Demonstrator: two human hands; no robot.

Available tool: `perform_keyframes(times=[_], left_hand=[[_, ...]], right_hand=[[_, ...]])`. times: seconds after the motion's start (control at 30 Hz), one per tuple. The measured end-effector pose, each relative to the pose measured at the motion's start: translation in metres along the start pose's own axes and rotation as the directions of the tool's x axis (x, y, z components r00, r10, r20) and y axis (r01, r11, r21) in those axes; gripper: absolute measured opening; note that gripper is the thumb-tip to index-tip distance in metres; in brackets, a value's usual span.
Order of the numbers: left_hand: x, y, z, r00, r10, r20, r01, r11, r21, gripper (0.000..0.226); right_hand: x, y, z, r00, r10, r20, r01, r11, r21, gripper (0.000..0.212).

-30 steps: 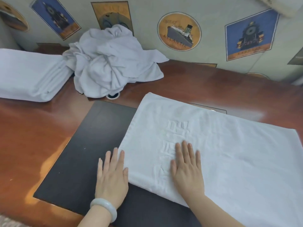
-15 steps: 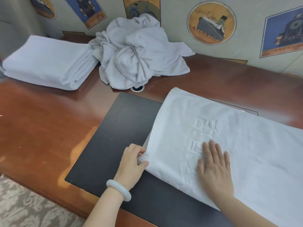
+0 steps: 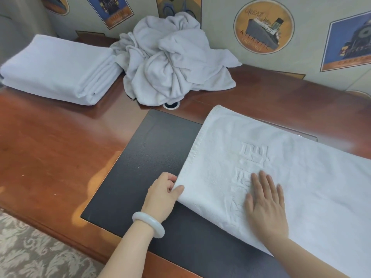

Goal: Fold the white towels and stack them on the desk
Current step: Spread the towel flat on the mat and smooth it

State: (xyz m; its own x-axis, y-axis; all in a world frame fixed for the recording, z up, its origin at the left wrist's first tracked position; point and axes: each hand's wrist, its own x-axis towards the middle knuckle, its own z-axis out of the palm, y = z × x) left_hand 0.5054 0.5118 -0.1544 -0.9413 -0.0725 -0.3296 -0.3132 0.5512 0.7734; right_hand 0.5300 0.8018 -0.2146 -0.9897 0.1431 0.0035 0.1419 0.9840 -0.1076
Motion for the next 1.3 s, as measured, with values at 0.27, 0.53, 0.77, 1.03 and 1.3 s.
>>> perform_keyframes(times=[0.27,0.53,0.77,1.03,1.3], left_hand=[[-0.012,-0.023,-0.004,0.996,-0.090,0.009,0.087,0.983,0.165,0.026],[-0.001,0.038,0.083,0.793,0.499,0.350,-0.597,0.523,0.608,0.055],[0.055,0.020,0.045,0.982,0.133,0.136,-0.188,0.575,0.796,0.061],[0.064,0.097,0.134,0.713,0.438,0.547,-0.693,0.320,0.646,0.065],[0.157,0.112,0.099,0.963,0.147,0.225,-0.268,0.504,0.821,0.060]], right_hand=[[0.000,0.000,-0.001,1.000,-0.021,0.004,0.021,1.000,0.011,0.064],[0.000,0.001,0.001,1.000,-0.026,0.001,0.026,1.000,-0.002,0.063],[-0.002,0.003,0.003,0.998,-0.059,-0.019,0.059,0.998,0.000,0.060],[-0.001,0.002,0.003,0.997,-0.071,-0.029,0.071,0.997,0.014,0.059],[-0.001,0.006,0.007,0.995,-0.089,-0.043,0.090,0.995,0.031,0.062]])
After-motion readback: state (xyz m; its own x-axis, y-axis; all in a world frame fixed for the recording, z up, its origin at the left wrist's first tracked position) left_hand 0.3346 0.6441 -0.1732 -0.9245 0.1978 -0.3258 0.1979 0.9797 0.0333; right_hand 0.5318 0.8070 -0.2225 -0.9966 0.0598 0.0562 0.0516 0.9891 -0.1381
